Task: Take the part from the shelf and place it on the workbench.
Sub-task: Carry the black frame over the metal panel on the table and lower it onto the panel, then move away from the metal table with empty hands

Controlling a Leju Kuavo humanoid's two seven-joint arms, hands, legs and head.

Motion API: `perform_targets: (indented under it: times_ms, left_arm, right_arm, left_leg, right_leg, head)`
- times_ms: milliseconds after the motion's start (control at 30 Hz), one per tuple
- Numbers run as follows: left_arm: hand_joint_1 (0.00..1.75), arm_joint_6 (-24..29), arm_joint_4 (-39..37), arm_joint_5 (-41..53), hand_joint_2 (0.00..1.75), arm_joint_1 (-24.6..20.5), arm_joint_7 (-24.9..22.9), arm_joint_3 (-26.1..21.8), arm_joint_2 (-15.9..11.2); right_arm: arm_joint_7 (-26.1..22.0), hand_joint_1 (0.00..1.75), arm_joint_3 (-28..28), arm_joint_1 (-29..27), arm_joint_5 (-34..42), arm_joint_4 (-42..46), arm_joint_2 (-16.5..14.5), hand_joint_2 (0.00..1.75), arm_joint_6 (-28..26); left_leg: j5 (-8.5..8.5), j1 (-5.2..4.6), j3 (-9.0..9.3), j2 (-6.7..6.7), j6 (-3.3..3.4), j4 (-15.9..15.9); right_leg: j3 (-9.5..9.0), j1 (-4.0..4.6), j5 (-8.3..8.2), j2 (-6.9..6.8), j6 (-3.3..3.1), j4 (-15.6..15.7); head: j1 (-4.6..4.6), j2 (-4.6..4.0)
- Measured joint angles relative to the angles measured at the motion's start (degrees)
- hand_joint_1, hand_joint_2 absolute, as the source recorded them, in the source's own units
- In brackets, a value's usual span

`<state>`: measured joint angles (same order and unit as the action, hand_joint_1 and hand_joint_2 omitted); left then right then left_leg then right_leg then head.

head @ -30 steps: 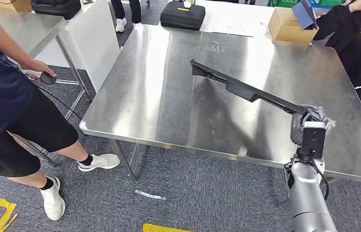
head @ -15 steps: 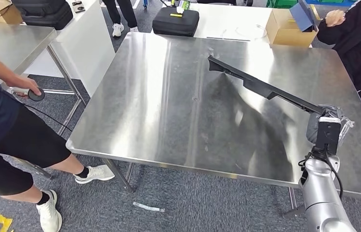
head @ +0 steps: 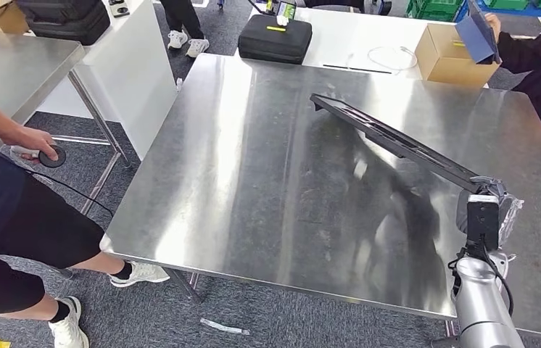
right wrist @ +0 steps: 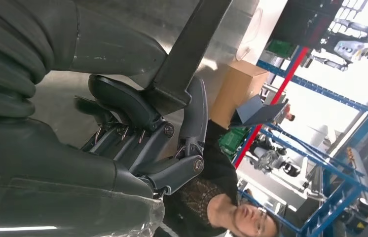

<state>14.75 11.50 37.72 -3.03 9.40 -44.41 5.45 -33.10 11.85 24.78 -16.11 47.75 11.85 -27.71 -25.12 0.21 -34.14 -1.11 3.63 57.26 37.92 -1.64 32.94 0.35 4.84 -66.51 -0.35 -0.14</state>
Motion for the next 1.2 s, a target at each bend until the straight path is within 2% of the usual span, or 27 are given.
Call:
perform_targets:
  times_ms: [33, 67, 100, 133, 167, 200, 300, 500, 533, 633, 700, 1200]
  left_arm:
    - [0.0, 0.05, 0.0, 0.14, 1.75, -0.01, 0.1, 0.08, -0.02]
    - [0.0, 0.14, 0.01, 0.21, 1.75, -0.02, 0.21, 0.15, -0.05]
    - [0.0, 0.26, 0.01, 0.28, 1.75, -0.02, 0.3, 0.21, -0.09]
    - [0.0, 0.5, 0.01, 0.38, 1.75, -0.02, 0.31, 0.26, -0.12]
    - [0.0, 0.81, 0.01, 0.45, 1.75, -0.01, 0.24, 0.3, -0.14]
    - [0.0, 1.09, 0.0, 0.51, 1.31, -0.02, 0.1, 0.32, -0.15]
    - [0.0, 1.64, 0.0, 0.55, 0.0, -0.05, -0.31, 0.32, -0.14]
    - [0.0, 2.19, 0.0, 0.67, 0.0, -0.08, -0.78, 0.32, -0.03]
    - [0.0, 2.19, 0.0, 0.69, 0.0, -0.08, -0.85, 0.32, -0.01]
    - [0.0, 2.19, 0.0, 0.7, 0.0, -0.08, -1.42, 0.32, 0.08]
    - [0.0, 2.19, 0.0, 0.7, 0.0, -0.08, -1.83, 0.32, 0.2]
    - [0.0, 1.78, 0.0, 0.71, 0.0, -0.12, -2.54, 0.3, 0.43]
  right_arm:
    - [0.19, 1.31, -0.04, -0.24, -0.35, 0.31, -0.11, 1.31, 0.02]
    - [0.38, 0.87, -0.1, -0.42, -0.73, 0.65, -0.25, 0.87, 0.05]
    - [0.61, 0.44, -0.19, -0.63, -1.13, 1.07, -0.52, 0.44, 0.09]
    - [0.82, 0.0, -0.3, -0.93, -1.53, 1.62, -0.83, 0.0, 0.14]
    - [0.98, 0.0, -0.41, -1.21, -1.94, 2.26, -1.15, 0.0, 0.16]
    - [1.12, 0.0, -0.53, -1.48, -2.27, 2.92, -1.48, 0.0, 0.19]
    - [1.32, 0.0, -0.92, -1.96, -2.98, 4.72, -2.2, 0.0, 0.26]
    - [1.84, 0.0, -1.42, -2.72, -3.64, 7.14, -2.99, 0.0, 0.26]
    - [1.93, 0.0, -1.43, -2.76, -3.65, 7.37, -3.05, 0.0, 0.26]
    - [2.12, 0.0, -1.51, -2.82, -3.8, 7.92, -3.13, 0.0, 0.38]
    - [2.22, 0.0, -1.57, -2.75, -3.99, 8.18, -3.12, 0.0, 0.6]
    - [2.91, 0.0, -2.06, -2.46, -7.79, 11.77, -3.19, 0.0, 0.68]
  left_leg:
    - [-0.49, 0.0, 0.63, -0.08, -0.33, 0.06]
    - [-0.98, -0.06, 1.09, -0.12, -0.7, 0.15]
    - [-1.44, -0.15, 1.35, -0.1, -1.12, 0.22]
    - [-1.72, -0.26, 1.57, -0.06, -1.52, 0.36]
    - [-2.0, -0.31, 1.58, 0.04, -1.57, 0.42]
    - [-2.15, -0.31, 1.58, 0.17, -1.23, 0.42]
    - [-2.3, -0.19, 1.67, 0.55, 0.09, 0.15]
    - [-2.42, -0.1, 2.06, 0.71, -0.13, -0.58]
    - [-2.44, -0.08, 2.08, 0.72, -0.38, -0.62]
    - [-2.53, 0.08, 2.12, 0.79, -1.81, -0.7]
    - [-2.56, 0.09, 2.13, 0.83, -2.25, -0.71]
    - [-2.72, -0.38, 2.45, 0.84, -2.04, -0.62]
  right_leg:
    - [-0.93, -0.25, -3.04, -0.19, 0.84, 3.8]
    - [-1.74, -0.35, -5.38, -0.52, 1.03, 6.83]
    - [-2.4, -0.26, -7.1, -0.8, 0.7, 8.62]
    - [-2.68, -0.17, -7.96, -1.01, -0.04, 9.27]
    - [-2.91, -0.08, -8.19, -1.05, -0.77, 9.34]
    - [-3.14, -0.06, -8.64, -0.91, -1.11, 9.34]
    - [-3.24, 0.1, -8.69, -0.56, -1.37, 9.33]
    - [-3.25, 0.42, -8.3, -0.45, -1.97, 9.33]
    - [-3.25, 0.45, -8.26, -0.45, -2.02, 9.32]
    - [-3.27, 0.58, -8.2, -0.45, -2.12, 9.29]
    - [-3.3, 0.61, -8.2, -0.45, -2.12, 9.28]
    - [-3.85, 0.26, -8.19, -0.46, -2.09, 9.54]
  head:
    - [0.05, 0.0]
    - [0.09, 0.0]
    - [0.08, 0.0]
    - [0.1, 0.01]
    - [0.07, 0.01]
    - [-0.04, 0.01]
    - [-0.27, 0.01]
    - [-0.27, 0.01]
    - [-0.27, 0.01]
    - [-0.25, 0.01]
    - [-0.24, 0.01]
    - [-0.22, 0.0]
